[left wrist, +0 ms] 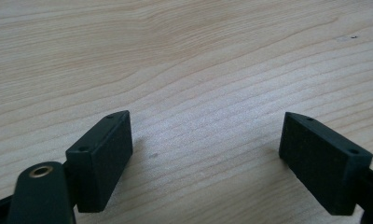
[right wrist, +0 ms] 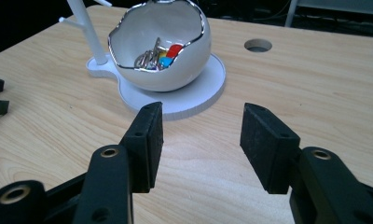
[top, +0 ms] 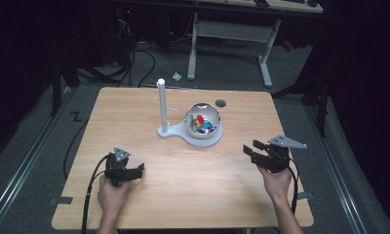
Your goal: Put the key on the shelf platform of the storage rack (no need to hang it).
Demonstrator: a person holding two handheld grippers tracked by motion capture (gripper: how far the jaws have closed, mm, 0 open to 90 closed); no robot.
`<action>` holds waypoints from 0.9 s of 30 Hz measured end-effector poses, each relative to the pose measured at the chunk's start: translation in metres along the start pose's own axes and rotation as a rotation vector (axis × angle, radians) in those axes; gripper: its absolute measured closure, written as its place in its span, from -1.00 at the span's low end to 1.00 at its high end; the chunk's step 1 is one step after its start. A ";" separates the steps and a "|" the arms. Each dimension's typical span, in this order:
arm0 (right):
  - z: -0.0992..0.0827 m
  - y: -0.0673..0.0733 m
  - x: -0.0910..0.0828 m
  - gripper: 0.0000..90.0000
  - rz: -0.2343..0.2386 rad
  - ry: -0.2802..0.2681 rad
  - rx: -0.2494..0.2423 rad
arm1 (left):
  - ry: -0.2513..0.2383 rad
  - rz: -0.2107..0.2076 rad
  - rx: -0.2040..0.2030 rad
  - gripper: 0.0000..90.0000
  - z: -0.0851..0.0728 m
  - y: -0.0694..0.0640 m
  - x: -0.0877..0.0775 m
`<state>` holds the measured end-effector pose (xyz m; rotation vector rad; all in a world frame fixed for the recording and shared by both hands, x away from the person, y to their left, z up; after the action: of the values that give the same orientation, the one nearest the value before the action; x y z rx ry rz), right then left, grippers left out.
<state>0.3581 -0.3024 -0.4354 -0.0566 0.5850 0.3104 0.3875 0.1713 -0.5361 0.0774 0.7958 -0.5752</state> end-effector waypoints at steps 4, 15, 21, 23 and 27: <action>-0.006 0.002 0.004 0.12 -0.002 -0.002 0.002 | 0.000 0.000 0.000 -0.61 0.000 0.000 0.000; -0.019 0.005 0.017 0.12 -0.015 0.029 -0.001 | 0.000 0.000 0.000 -0.61 0.000 0.000 0.000; -0.028 0.004 0.026 0.09 -0.040 0.041 -0.003 | 0.000 0.000 0.000 -0.61 0.000 0.000 0.000; -0.031 0.004 0.029 0.09 -0.053 0.054 -0.010 | 0.000 0.000 0.000 -0.61 0.000 0.000 0.000; -0.036 0.002 0.034 0.09 -0.056 0.069 -0.004 | 0.000 0.000 0.000 -0.61 0.000 0.000 0.000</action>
<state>0.3654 -0.2966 -0.4843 -0.0879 0.6502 0.2565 0.3874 0.1713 -0.5360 0.0775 0.7958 -0.5749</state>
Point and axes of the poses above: each handheld gripper's, and its own axes: x roughly forward along the jaws, z roughly out of its top, y roughly to its left, the point moved 1 cm from there along x, roughly forward along the jaws, and after that the axes turned 9 degrees about -z, right-handed, at the moved point
